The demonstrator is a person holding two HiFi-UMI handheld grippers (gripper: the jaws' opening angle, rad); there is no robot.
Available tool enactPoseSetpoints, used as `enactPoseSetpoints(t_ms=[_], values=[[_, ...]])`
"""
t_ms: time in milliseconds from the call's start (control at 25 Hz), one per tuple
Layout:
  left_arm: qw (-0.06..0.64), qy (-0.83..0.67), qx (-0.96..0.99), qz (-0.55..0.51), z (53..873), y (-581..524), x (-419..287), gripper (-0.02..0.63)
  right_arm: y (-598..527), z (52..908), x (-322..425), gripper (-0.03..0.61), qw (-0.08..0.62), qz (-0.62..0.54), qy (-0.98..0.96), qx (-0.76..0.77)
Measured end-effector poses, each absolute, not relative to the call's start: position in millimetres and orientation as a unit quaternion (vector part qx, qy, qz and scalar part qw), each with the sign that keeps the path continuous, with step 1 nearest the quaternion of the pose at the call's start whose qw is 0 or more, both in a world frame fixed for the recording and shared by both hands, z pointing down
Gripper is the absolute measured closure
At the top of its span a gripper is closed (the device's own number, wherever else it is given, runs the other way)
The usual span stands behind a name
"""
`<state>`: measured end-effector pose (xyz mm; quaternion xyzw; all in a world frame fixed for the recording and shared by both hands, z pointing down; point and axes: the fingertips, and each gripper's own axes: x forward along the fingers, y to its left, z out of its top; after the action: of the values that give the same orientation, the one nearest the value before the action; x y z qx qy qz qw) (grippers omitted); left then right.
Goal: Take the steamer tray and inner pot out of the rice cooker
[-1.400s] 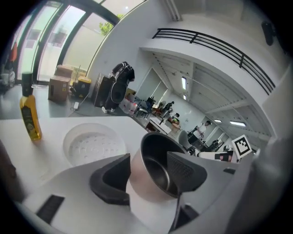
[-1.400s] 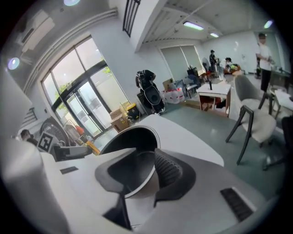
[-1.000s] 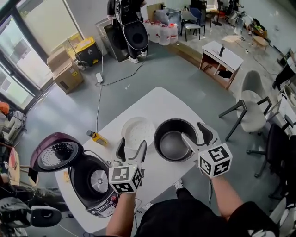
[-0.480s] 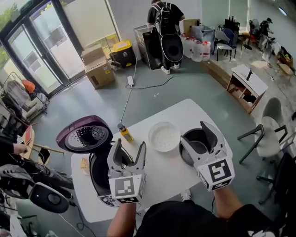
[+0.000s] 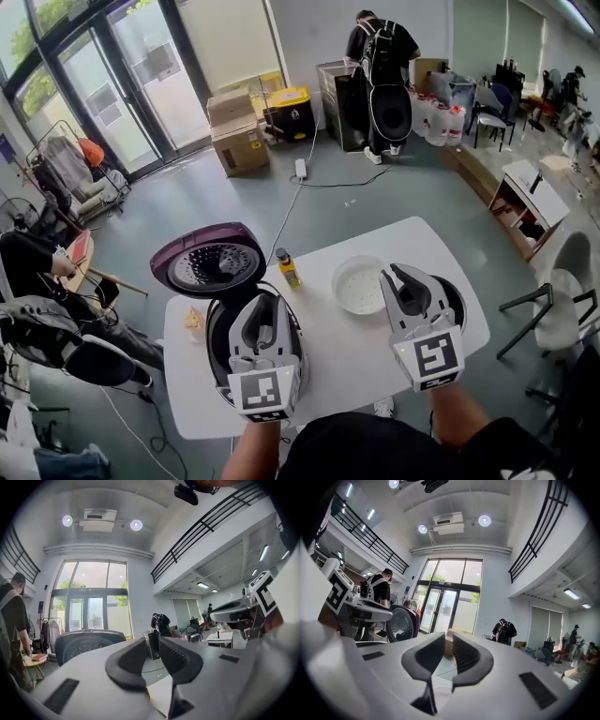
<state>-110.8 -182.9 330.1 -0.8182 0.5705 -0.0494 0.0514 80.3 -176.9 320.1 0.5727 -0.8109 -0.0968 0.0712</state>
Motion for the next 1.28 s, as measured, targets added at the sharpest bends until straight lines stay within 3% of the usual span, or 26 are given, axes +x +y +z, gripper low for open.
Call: enactPoseSetpoints(t_ms=[120,720,1280], values=[[0.052,0.583,-0.809,-0.055,334.9,-180.1,-120.6,0.617,-179.9,328.2,70.0,0.577,0.077,-0.099,-0.817,0.563],[0.018,0.603,-0.796,-0.049,346.9,-170.5,-142.7,0.615,-173.6,314.8,46.0,0.580,0.044,-0.102,-0.827,0.551],[0.045,0.606,-0.793,-0.038,327.7,-171.5,-147.2,0.615,-176.8,293.4,33.8,0.580,0.024,-0.116,-0.828,0.548]])
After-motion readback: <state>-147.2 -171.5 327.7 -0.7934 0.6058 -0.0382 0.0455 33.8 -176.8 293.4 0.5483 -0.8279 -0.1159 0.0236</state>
